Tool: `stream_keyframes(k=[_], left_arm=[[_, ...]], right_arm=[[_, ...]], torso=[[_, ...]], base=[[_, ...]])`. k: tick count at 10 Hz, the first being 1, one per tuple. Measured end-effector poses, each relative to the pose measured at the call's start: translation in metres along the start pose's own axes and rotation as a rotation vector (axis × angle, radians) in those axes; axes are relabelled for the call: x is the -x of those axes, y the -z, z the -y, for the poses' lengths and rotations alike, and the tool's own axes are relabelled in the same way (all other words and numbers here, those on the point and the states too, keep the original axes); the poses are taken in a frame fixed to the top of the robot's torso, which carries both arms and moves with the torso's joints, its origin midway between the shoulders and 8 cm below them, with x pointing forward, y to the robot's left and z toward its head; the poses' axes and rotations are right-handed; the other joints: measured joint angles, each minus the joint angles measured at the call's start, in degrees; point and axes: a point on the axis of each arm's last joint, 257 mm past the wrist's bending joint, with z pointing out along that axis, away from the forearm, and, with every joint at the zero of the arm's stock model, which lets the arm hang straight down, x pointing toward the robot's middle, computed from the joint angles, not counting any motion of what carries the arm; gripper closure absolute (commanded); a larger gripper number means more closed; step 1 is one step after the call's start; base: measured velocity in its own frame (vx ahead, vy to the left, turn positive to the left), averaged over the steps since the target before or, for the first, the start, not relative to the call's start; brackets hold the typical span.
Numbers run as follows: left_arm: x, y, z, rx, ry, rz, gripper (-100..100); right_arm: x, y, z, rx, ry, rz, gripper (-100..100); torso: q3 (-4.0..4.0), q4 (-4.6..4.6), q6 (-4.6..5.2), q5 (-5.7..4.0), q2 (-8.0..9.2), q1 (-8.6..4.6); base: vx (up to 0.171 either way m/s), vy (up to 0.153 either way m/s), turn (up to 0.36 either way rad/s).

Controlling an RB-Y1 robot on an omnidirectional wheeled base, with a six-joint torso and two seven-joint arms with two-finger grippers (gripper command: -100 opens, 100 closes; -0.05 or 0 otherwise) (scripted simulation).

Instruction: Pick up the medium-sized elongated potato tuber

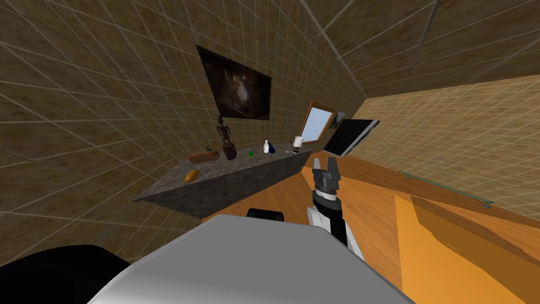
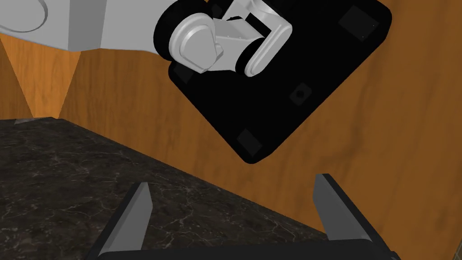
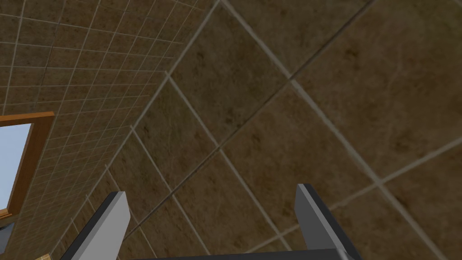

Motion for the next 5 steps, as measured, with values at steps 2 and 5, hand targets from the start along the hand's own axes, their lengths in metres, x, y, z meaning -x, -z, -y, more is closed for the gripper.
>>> stream_keyframes(k=[2, 5], left_arm=[[0.02, 0.02, -0.021, 0.089, 0.021, 0.034, -100], [0.051, 0.065, -0.054, 0.224, 0.063, 0.106, -100]], right_arm=[[0.0, 0.0, 0.0, 0.0, 0.0, 0.0, 0], [0.0, 0.0, 0.0, 0.0, 0.0, 0.0, 0]], torso=[[-0.01, 0.0, -0.01, 0.01, -0.03, 0.01], [-0.08, -0.03, 0.01, 0.05, -0.14, 0.21]], base=[[0.05, 0.059, -0.185], [0.058, 0.103, -0.262]])
